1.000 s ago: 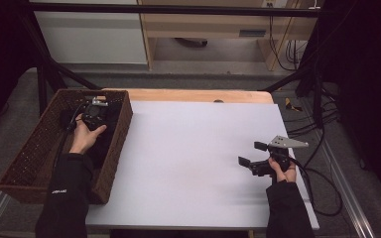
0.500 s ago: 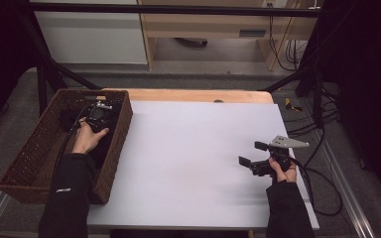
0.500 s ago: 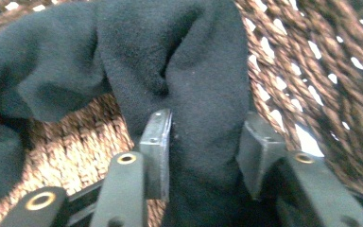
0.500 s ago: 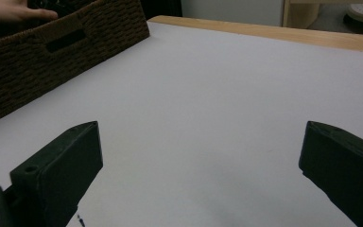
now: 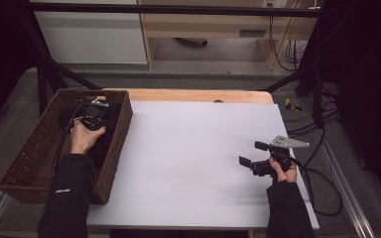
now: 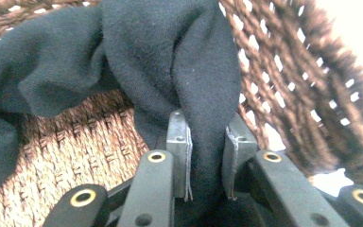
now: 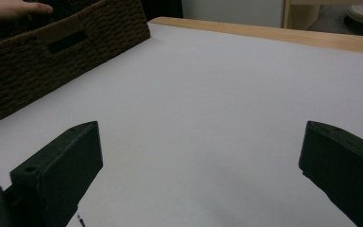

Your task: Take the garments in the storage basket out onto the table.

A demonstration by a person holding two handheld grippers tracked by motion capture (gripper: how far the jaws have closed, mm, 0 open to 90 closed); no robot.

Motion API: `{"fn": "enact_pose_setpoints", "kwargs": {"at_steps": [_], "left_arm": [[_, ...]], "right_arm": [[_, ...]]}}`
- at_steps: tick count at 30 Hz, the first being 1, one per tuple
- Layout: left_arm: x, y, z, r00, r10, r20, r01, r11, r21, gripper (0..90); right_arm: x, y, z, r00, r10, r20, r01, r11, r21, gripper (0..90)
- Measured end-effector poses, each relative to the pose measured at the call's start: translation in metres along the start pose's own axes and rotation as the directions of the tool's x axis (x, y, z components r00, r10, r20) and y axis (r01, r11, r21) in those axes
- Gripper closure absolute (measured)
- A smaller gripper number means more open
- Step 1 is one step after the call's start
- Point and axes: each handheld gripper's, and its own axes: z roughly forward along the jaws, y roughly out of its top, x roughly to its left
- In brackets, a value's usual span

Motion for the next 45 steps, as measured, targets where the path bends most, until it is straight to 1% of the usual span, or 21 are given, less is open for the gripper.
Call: {"fn": "enact_pose_setpoints", "kwargs": {"at_steps": [3,5,8,10,12,13,16,19,20,24,25,26,27,32,33,34,36,37,38,39,45], "left_arm": [[0.003,0.001,-0.007,0.9993,-0.029,0.022,0.030,0.9993,-0.024,75.9],[0.006,0.000,-0.012,0.9970,-0.058,0.051,0.061,0.9969,-0.050,75.9],[0.011,-0.003,-0.020,0.9916,-0.099,0.083,0.107,0.9905,-0.087,75.9],[0.013,-0.005,-0.026,0.9889,-0.112,0.097,0.124,0.9848,-0.122,75.9],[0.013,-0.005,-0.031,0.9876,-0.116,0.106,0.131,0.9805,-0.147,76.0],[0.012,-0.005,-0.032,0.9875,-0.113,0.109,0.129,0.9800,-0.151,76.0],[0.009,-0.004,-0.035,0.9903,-0.098,0.099,0.113,0.9815,-0.155,76.1],[0.006,-0.003,-0.043,0.9901,-0.092,0.106,0.111,0.9751,-0.192,76.4],[0.006,-0.003,-0.043,0.9901,-0.092,0.106,0.111,0.9751,-0.192,76.4],[0.002,-0.002,-0.052,0.9912,-0.081,0.105,0.102,0.9693,-0.224,76.4],[0.002,-0.002,-0.059,0.9908,-0.076,0.112,0.101,0.9646,-0.244,76.5],[0.002,-0.002,-0.059,0.9908,-0.076,0.112,0.101,0.9646,-0.244,76.5],[0.001,-0.002,-0.064,0.9905,-0.073,0.116,0.101,0.9610,-0.257,76.5],[-0.002,-0.003,-0.082,0.9914,-0.045,0.123,0.079,0.9534,-0.291,76.6],[-0.002,-0.004,-0.090,0.9903,-0.036,0.134,0.077,0.9477,-0.310,76.7],[-0.002,-0.004,-0.090,0.9903,-0.036,0.134,0.077,0.9477,-0.310,76.7],[-0.002,-0.004,-0.098,0.9894,-0.030,0.142,0.075,0.9425,-0.326,76.8],[-0.001,-0.005,-0.107,0.9876,-0.025,0.155,0.078,0.9357,-0.344,76.8],[-0.001,-0.005,-0.107,0.9876,-0.025,0.155,0.078,0.9357,-0.344,76.9],[-0.001,-0.005,-0.111,0.9875,-0.020,0.156,0.075,0.9327,-0.353,76.9],[-0.004,-0.005,-0.133,0.9892,0.019,0.145,0.037,0.9286,-0.369,76.9]], "right_arm": [[0.000,0.000,0.000,1.0000,0.000,0.000,0.000,1.000,-0.001,0.7],[0.000,0.000,0.000,1.0000,0.001,-0.001,-0.001,1.000,0.000,0.7],[0.000,0.000,-0.001,1.0000,0.002,-0.002,-0.002,1.000,-0.001,0.7],[0.000,0.000,0.000,1.0000,0.001,-0.001,-0.001,1.000,-0.002,0.7],[0.000,0.000,0.000,1.0000,0.000,-0.002,0.000,1.000,0.000,0.7],[0.000,0.000,0.000,1.0000,0.001,-0.002,-0.001,1.000,0.000,0.7],[0.000,0.000,0.000,1.0000,0.002,-0.003,-0.002,1.000,0.000,0.7],[0.000,0.000,0.001,1.0000,0.002,-0.003,-0.002,1.000,0.003,0.7],[0.000,0.000,0.001,1.0000,0.002,-0.003,-0.002,1.000,0.003,0.7],[0.000,0.000,0.000,1.0000,0.004,-0.002,-0.004,1.000,-0.003,0.7],[0.000,0.000,0.000,1.0000,0.004,-0.002,-0.004,1.000,-0.004,0.7],[0.000,0.000,0.000,1.0000,0.004,-0.002,-0.004,1.000,-0.004,0.7],[0.000,0.000,0.000,1.0000,0.004,-0.002,-0.004,1.000,-0.002,0.7],[0.000,0.000,0.001,1.0000,0.006,-0.004,-0.006,1.000,0.000,0.7],[0.000,0.000,0.002,1.0000,0.004,-0.003,-0.004,1.000,0.003,0.7],[0.000,0.000,0.002,1.0000,0.004,-0.003,-0.004,1.000,0.003,0.7],[0.000,0.000,0.002,1.0000,0.004,-0.003,-0.004,1.000,0.002,0.7],[0.000,0.000,0.002,1.0000,0.003,-0.002,-0.003,1.000,0.003,0.7],[0.000,0.000,0.002,1.0000,0.003,-0.002,-0.003,1.000,0.003,0.7],[0.000,0.000,0.002,1.0000,0.002,-0.002,-0.002,1.000,0.004,0.7],[0.000,-0.001,0.003,1.0000,0.004,-0.001,-0.004,1.000,0.008,0.7]]}}
